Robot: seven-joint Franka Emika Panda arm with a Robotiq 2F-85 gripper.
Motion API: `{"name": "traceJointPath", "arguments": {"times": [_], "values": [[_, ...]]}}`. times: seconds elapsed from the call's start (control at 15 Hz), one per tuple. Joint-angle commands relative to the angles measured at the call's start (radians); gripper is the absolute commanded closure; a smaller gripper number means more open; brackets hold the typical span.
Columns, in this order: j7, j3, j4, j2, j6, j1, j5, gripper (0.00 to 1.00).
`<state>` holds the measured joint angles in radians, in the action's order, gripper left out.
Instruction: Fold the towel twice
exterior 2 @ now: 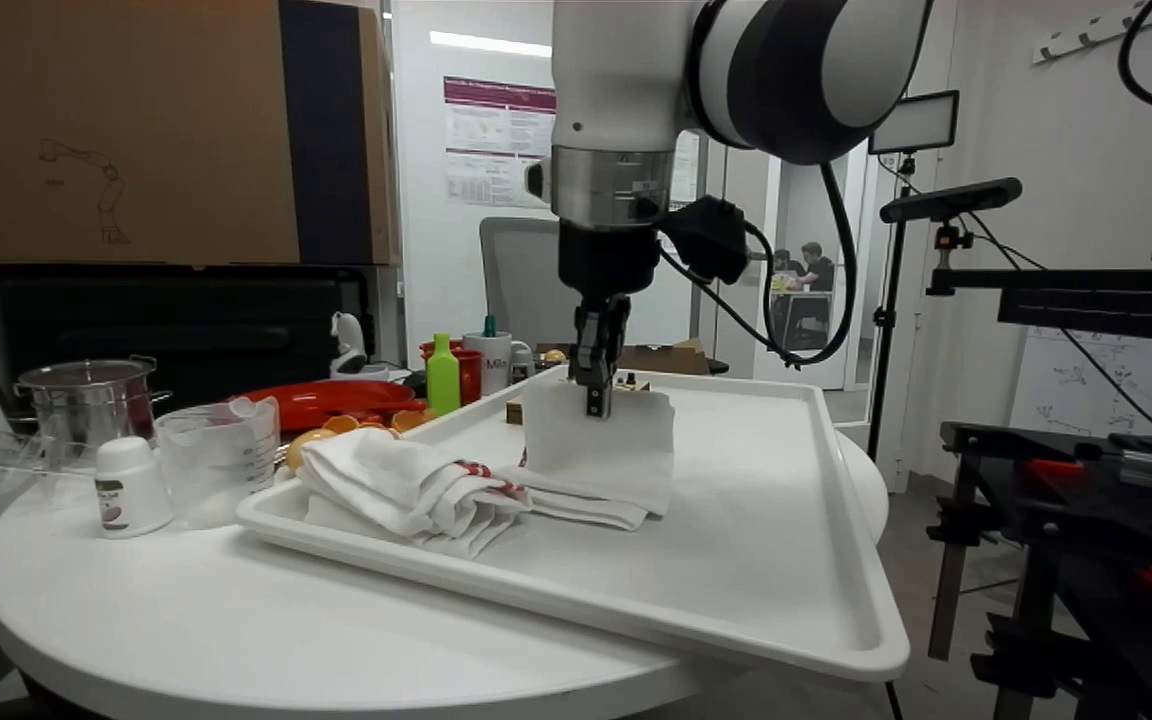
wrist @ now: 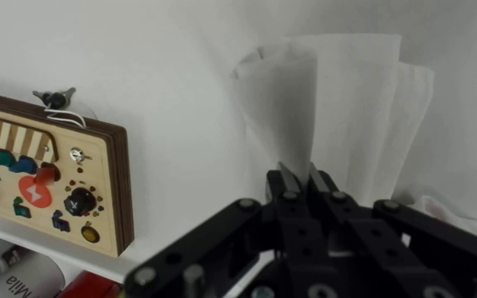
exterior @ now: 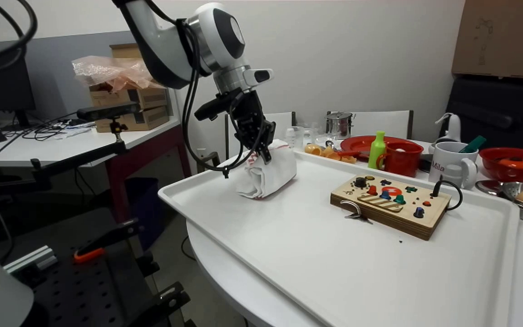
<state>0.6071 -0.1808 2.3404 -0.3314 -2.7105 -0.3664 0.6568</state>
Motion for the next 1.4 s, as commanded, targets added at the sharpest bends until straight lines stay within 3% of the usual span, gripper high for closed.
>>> {"name": "traceJointPath", "arguments": {"times": [0.0, 0.8, 0.87, 1.0, 1.33], "values": [[0.041, 0.031, -0.02, -0.011, 0.044, -0.004, 0.059, 0.98], [0.164, 0.091, -0.086, -0.116, 0.026, -0.016, 0.135, 0.98], [0.164, 0.093, -0.091, -0.125, 0.028, -0.017, 0.136, 0.68], [0.168, 0.09, -0.096, -0.137, 0.028, -0.019, 0.141, 0.6], [0.176, 0.086, -0.105, -0.156, 0.028, -0.015, 0.136, 0.22]]}}
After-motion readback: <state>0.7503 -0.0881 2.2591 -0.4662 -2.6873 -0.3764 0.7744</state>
